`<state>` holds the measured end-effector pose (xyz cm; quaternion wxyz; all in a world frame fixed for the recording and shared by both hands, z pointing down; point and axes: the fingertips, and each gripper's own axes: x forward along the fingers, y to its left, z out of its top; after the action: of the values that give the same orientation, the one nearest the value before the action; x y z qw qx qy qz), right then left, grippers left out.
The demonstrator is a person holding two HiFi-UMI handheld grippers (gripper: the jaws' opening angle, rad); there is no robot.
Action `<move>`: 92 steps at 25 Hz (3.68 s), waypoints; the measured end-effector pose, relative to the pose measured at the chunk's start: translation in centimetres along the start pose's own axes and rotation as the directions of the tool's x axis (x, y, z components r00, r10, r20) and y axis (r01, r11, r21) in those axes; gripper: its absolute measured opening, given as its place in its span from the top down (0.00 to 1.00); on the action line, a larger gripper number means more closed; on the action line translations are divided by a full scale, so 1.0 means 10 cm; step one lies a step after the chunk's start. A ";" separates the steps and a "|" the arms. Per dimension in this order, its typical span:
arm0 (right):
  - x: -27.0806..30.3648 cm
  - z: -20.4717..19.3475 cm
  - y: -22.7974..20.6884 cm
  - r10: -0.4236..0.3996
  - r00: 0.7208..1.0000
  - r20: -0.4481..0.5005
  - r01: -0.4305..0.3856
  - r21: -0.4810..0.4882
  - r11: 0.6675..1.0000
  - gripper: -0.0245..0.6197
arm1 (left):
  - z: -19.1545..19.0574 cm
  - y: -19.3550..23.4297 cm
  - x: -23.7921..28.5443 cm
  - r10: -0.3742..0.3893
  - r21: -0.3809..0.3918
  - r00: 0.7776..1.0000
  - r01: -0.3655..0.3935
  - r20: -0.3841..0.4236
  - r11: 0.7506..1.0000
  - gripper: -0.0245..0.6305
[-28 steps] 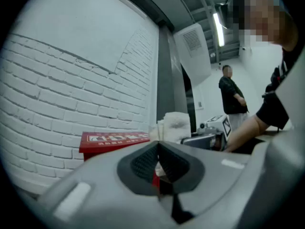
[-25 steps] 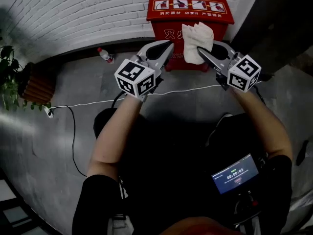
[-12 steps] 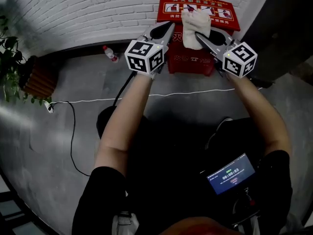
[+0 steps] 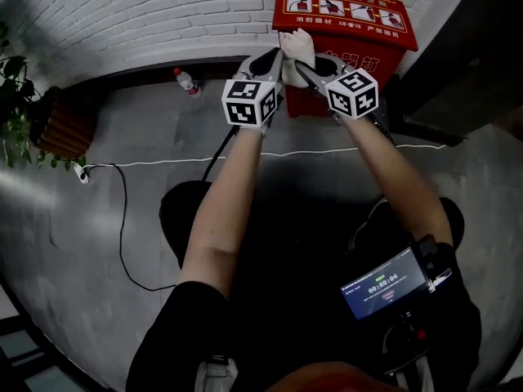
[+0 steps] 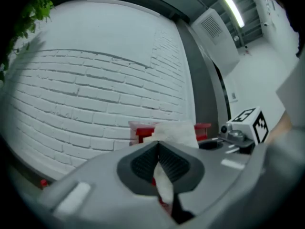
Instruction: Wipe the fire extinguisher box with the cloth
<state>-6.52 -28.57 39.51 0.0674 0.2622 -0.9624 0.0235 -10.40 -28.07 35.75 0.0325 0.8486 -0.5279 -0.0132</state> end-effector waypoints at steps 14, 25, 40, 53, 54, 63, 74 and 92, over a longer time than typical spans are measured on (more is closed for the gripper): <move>0.06 -0.13 -0.65 -0.318 0.945 0.080 0.293 0.229 0.928 0.80 | -0.45 -0.29 0.28 -0.069 -0.021 0.994 0.068 -0.088 0.998 0.96; -0.21 -0.14 -0.90 -0.386 0.915 0.115 0.360 0.197 0.912 0.79 | -0.45 -0.36 0.48 -0.060 -0.016 0.995 0.059 -0.076 0.998 0.96; -1.25 -0.17 -1.47 -0.531 0.839 0.118 0.506 0.188 0.842 0.79 | -0.36 -1.01 0.78 -0.179 -0.036 0.983 0.178 -0.043 0.983 0.96; -2.23 -0.37 -2.05 -0.708 0.701 0.087 0.666 0.277 0.693 0.79 | -0.52 -0.99 0.73 -0.178 -0.021 0.981 0.177 -0.083 0.984 0.96; -2.26 -0.40 -2.06 -0.714 0.695 0.085 0.666 0.297 0.684 0.79 | -0.55 -0.96 0.72 -0.172 -0.022 0.981 0.171 -0.089 0.985 0.96; -1.33 -0.81 -1.19 -0.502 0.860 0.088 0.439 0.373 0.818 0.80 | -0.88 -0.49 0.50 -0.120 -0.048 0.991 0.118 -0.057 0.992 0.96; -0.17 -1.06 -0.40 -0.246 0.969 0.037 0.224 0.303 0.926 0.80 | -1.36 0.08 0.14 -0.028 -0.028 0.985 0.024 -0.168 0.999 0.96; 0.28 -1.41 -0.61 -0.295 0.952 -0.076 0.303 0.336 0.892 0.80 | -1.65 0.06 0.45 -0.083 -0.042 0.966 0.075 -0.247 0.996 0.96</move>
<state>-4.16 -34.04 53.89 0.0344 0.4144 -0.8907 0.1837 -7.97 -31.69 52.29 0.1115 0.8632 -0.4853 0.0832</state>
